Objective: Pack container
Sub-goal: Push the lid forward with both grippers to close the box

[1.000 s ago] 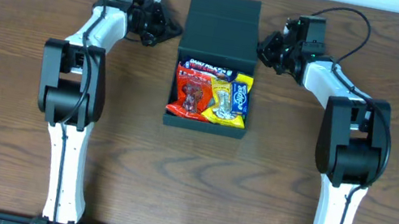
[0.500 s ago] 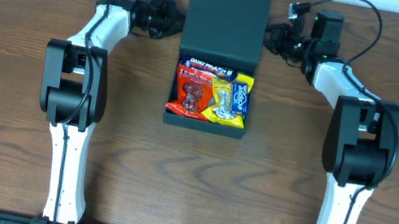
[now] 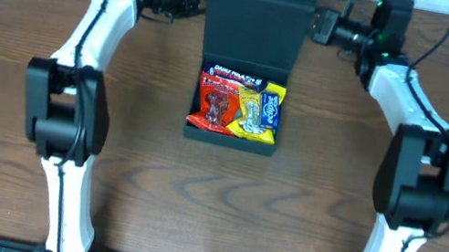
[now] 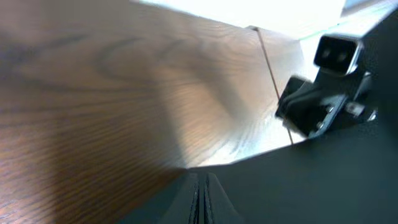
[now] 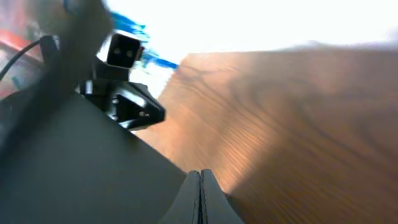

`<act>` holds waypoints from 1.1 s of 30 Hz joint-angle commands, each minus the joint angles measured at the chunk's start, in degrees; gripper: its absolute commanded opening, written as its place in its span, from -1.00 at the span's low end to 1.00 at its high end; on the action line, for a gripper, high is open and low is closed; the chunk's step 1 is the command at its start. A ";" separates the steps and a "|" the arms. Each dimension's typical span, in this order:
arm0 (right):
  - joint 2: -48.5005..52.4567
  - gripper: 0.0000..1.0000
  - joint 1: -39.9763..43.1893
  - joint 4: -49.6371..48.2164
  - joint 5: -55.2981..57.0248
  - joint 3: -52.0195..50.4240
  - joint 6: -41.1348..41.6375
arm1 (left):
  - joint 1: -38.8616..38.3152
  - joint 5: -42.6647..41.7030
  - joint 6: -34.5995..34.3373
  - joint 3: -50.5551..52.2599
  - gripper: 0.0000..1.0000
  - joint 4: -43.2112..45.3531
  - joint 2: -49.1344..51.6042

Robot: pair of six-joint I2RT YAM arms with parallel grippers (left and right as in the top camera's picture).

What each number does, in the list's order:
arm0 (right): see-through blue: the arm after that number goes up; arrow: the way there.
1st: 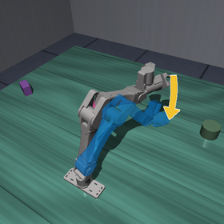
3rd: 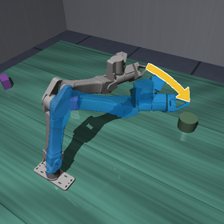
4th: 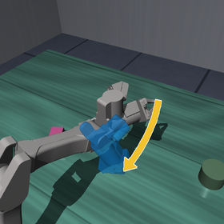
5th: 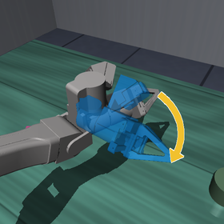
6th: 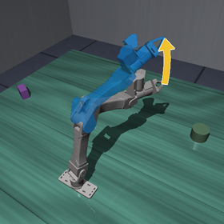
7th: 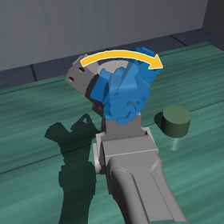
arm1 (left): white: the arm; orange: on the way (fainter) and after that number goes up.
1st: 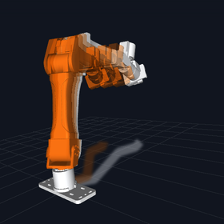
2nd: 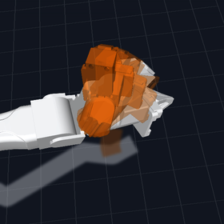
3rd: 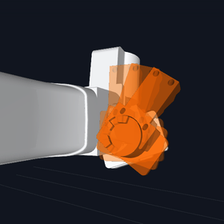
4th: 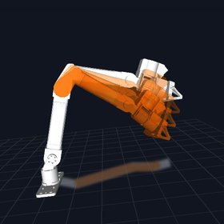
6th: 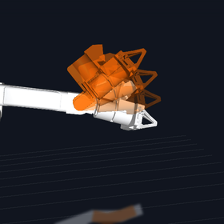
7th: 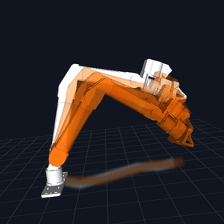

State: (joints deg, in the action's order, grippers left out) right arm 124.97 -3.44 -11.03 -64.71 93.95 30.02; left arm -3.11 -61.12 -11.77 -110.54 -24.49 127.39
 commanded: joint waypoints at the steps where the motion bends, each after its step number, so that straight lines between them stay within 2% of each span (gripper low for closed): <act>1: -3.19 -0.97 -0.37 0.15 -5.79 1.09 -3.15 | -0.11 0.96 8.09 -1.42 -0.88 -2.67 -4.44; 7: -3.85 -0.97 -0.92 1.66 -11.89 1.07 -4.37 | -0.13 6.51 18.91 -1.42 -0.88 -11.52 -10.32; 13: -3.85 -0.97 -0.98 9.51 -16.02 1.07 -8.09 | -0.13 10.75 26.62 -1.42 -0.88 -19.61 -14.21; 22: -3.85 -0.97 -0.92 12.81 -15.21 1.07 -9.09 | -0.13 11.87 27.61 -1.42 -0.88 -23.96 -14.69; 24: -3.85 -0.97 -0.92 15.69 -10.71 1.07 -9.11 | -0.15 16.31 25.70 -1.42 -0.88 -25.33 -14.69; 26: -3.85 -0.97 -0.92 22.60 -0.42 1.07 -9.11 | -0.28 21.03 24.09 -1.42 -0.88 -27.78 -14.69; 28: -3.85 -0.97 -0.92 31.52 10.99 1.07 -9.35 | -0.31 22.75 23.93 -1.42 -0.88 -30.80 -14.69; 33: -3.85 -0.97 -0.92 46.53 27.65 1.07 -10.05 | -0.28 27.67 23.91 -1.38 -0.88 -37.48 -14.69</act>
State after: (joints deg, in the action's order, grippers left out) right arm 121.12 -3.62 32.67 -50.63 94.80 21.23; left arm -3.22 -38.37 12.43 -110.76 -60.07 113.97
